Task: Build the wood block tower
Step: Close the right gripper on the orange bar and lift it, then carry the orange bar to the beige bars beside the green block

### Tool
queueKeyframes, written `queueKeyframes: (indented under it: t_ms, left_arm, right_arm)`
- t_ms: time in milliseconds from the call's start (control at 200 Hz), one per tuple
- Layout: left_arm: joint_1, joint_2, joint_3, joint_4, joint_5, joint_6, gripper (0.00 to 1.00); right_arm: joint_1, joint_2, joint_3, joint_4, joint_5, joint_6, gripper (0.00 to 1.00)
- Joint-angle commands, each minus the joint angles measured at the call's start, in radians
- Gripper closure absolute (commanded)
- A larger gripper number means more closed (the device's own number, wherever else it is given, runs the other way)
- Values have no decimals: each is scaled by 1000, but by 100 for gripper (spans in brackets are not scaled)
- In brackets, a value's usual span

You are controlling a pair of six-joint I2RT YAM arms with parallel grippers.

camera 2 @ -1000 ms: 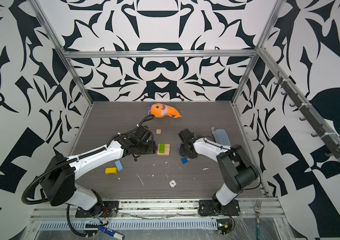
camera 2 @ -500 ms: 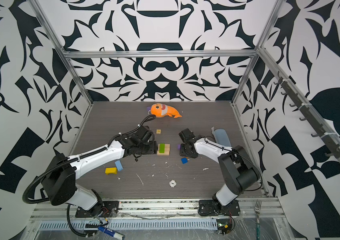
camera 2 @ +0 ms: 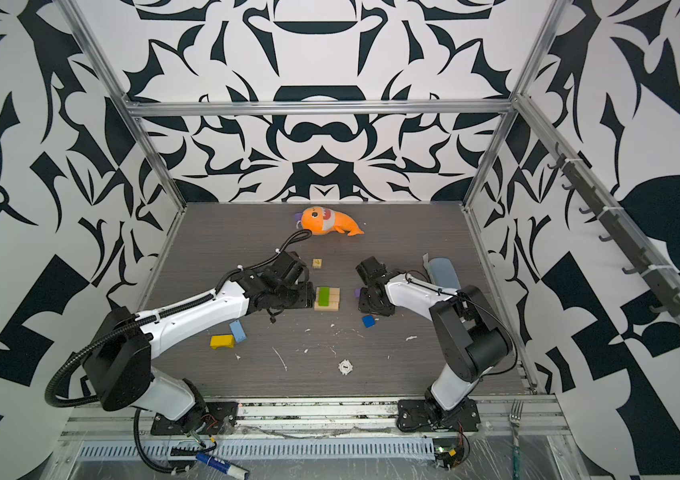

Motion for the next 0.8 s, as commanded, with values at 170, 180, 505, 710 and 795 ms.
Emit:
queueKeyframes:
  t_ms: [170, 180, 505, 710, 795]
  left_arm:
    - [-4, -19, 1, -10, -14, -14, 35]
    - [-4, -19, 1, -10, -14, -14, 35]
    - [-5, -22, -13, -6, -15, -20, 35]
    - [-5, -29, -19, -1, -19, -22, 35]
    - [-4, -29, -19, 0, -20, -22, 35]
  right_arm:
    - [2, 3, 46, -20, 30, -6, 58]
    - [2, 3, 46, -20, 30, -6, 58]
    - [2, 18, 45, -14, 24, -3, 61]
    - [3, 18, 43, -15, 21, 1, 65]
    - [2, 11, 45, -22, 21, 0, 65]
